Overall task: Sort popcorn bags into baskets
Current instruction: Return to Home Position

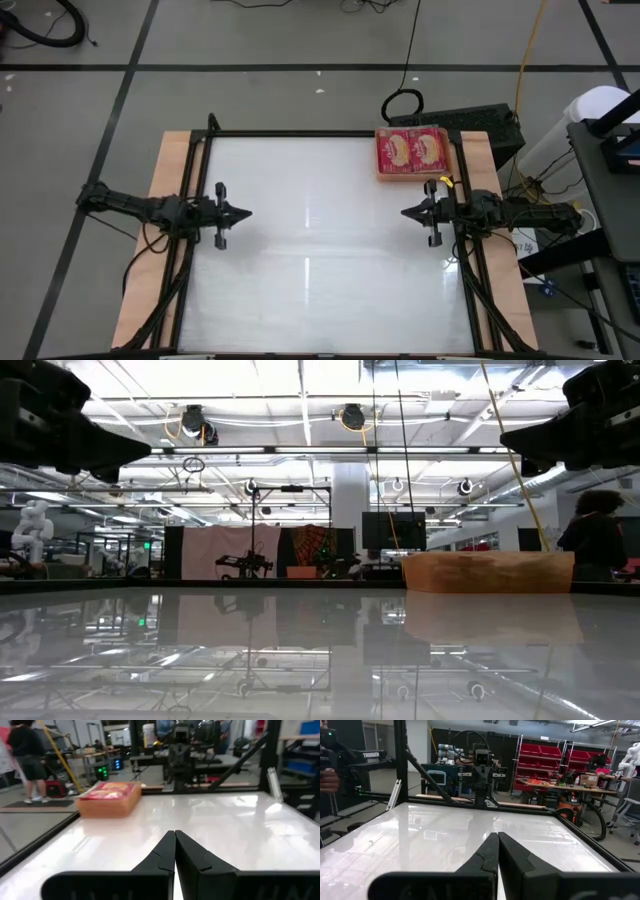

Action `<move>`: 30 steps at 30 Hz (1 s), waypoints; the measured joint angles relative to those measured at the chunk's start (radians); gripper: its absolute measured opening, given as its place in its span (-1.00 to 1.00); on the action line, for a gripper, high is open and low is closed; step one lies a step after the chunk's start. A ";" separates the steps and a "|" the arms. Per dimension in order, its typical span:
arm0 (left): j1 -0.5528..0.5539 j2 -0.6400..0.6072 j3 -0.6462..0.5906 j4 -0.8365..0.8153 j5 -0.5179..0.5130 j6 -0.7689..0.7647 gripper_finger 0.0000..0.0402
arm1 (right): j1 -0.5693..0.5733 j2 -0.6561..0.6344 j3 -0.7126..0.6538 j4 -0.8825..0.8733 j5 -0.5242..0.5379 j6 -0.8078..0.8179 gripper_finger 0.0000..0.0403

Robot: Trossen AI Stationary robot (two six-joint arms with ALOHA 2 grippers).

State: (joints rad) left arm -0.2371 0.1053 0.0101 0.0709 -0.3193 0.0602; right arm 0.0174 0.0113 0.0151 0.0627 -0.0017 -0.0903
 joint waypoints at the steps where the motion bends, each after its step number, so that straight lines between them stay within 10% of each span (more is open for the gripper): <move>1: 0.000 -0.015 0.001 -0.011 0.010 -0.003 -0.96 | 0.000 0.000 0.000 0.000 0.000 0.000 -1.00; 30: 0.008 -0.034 0.001 -0.016 0.050 -0.059 -0.82 | 0.000 0.000 0.000 0.000 0.000 0.000 -1.00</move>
State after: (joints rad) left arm -0.2295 0.0715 0.0113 0.0551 -0.2695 0.0013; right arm 0.0174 0.0116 0.0154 0.0628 -0.0017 -0.0905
